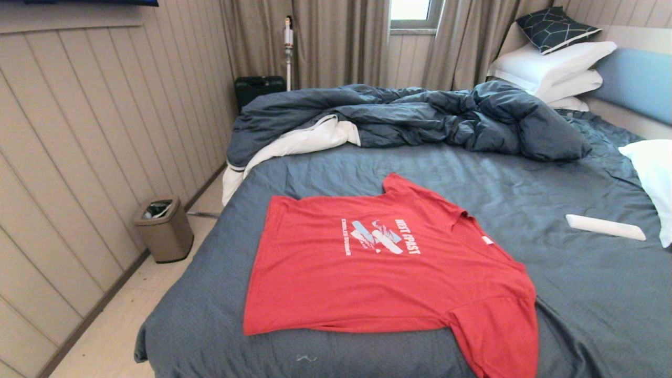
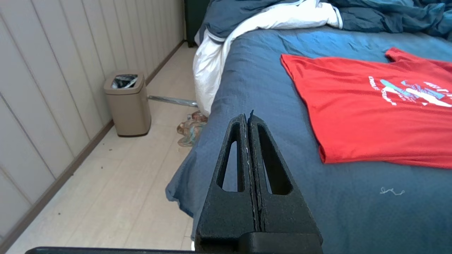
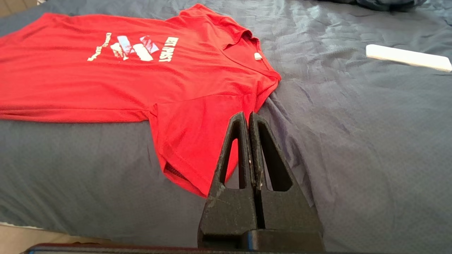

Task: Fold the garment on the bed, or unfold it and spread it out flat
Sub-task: Fold the red T-shirt

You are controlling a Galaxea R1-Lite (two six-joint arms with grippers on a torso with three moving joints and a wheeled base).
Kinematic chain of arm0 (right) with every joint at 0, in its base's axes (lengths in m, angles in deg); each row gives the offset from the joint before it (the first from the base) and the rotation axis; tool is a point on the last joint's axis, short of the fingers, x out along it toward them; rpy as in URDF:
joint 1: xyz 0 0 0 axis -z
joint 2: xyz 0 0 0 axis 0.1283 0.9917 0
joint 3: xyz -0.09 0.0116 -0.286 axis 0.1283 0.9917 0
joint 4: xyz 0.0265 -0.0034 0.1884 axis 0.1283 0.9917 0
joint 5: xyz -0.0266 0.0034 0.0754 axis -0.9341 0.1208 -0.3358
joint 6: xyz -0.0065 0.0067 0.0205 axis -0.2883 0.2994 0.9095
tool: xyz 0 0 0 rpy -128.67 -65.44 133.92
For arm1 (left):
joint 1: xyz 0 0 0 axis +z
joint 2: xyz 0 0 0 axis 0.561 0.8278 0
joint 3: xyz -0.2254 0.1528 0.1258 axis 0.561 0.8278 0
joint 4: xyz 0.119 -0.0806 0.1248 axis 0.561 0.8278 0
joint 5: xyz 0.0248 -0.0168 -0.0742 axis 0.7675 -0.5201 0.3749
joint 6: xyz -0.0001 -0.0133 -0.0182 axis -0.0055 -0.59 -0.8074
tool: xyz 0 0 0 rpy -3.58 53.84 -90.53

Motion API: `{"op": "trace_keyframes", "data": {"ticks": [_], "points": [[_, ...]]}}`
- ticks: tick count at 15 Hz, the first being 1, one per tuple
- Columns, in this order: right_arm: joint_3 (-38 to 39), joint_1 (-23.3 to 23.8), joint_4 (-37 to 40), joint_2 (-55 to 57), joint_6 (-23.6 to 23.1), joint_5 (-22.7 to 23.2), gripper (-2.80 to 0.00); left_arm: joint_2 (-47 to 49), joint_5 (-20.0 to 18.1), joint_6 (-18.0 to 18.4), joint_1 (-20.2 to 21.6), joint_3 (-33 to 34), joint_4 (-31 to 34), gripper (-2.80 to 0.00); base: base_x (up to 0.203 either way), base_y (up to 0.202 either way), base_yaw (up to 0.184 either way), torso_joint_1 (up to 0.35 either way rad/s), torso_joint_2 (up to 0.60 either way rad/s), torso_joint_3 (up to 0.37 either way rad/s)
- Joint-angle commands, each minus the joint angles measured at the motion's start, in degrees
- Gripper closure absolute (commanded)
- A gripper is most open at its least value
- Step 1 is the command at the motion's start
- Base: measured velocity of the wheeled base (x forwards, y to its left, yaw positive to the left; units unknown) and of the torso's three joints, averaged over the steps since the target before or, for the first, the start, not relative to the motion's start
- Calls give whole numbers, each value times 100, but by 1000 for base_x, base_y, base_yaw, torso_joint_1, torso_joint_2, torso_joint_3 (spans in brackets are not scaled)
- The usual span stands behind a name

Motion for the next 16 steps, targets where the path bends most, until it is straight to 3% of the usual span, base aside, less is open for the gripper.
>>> {"op": "trace_keyframes", "data": {"ticks": [1, 3, 5, 8, 11, 14, 16], "points": [[-51, -4, 103, 2, -35, 9, 0, -2, -12, 50, 11, 0, 16, 0, 0, 0, 0, 0, 0, 0], [-155, -8, 297, 85, -45, 21, 0, 56, -10, 179, 11, -22, 110, 0, 0, 0, 0, 0, 0, 0], [-932, -21, 776, 804, -43, 69, 0, 675, -55, 220, 9, -585, 311, 0, 0, 0, 0, 0, 0, 0], [-2124, -141, 980, 2548, 103, 109, 0, 2481, -180, 50, 4, -1836, 432, 0, 0, 0, 0, 0, 0, 0], [-3201, -188, 610, 4764, 379, 131, 0, 4706, -484, -113, 3, -3156, 484, 0, 0, 0, 0, 0, 0, 0], [-4331, 43, 251, 6946, 1053, 173, 0, 6909, -686, -210, -178, -4129, 559, 0, 0, 0, 0, 0, 0, 0], [-4853, 551, 117, 8009, 1703, 495, 0, 8128, -769, -266, -595, -4598, 672, 0, 0, 0, 0, 0, 0, 0]]}}
